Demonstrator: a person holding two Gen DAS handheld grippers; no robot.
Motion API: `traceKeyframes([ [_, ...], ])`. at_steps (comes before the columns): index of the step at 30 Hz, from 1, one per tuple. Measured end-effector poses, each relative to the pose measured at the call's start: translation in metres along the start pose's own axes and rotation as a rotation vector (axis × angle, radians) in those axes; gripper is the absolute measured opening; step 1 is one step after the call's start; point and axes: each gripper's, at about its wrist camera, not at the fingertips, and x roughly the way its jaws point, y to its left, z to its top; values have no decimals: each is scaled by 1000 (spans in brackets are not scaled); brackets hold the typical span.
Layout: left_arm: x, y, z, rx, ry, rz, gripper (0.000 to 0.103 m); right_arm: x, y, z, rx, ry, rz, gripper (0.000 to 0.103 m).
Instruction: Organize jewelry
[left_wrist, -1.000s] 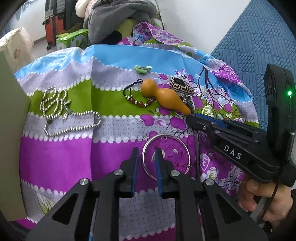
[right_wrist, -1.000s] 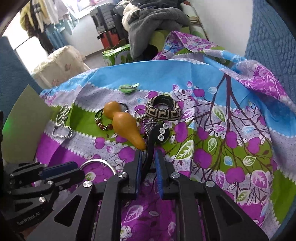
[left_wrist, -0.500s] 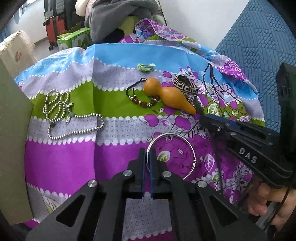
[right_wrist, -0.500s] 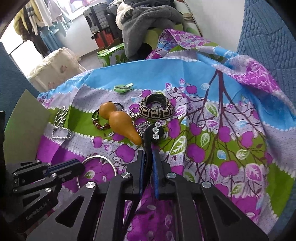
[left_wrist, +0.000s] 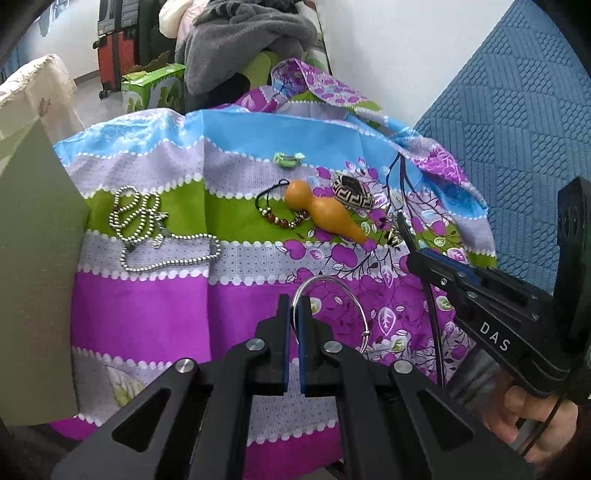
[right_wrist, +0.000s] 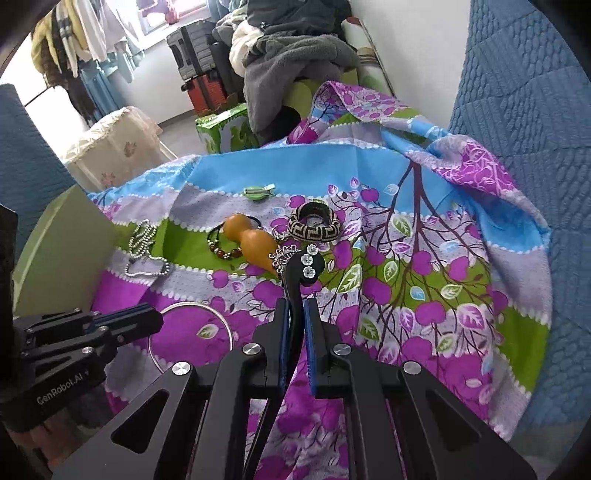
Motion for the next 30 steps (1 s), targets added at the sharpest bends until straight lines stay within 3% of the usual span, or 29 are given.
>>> traceKeyframes([
  [12, -46, 6, 15, -11, -53, 3, 2, -38, 20, 15, 11, -68, 14, 6],
  [30, -190, 40, 75, -14, -284, 59, 0, -128, 97, 111, -66, -237, 85, 6],
])
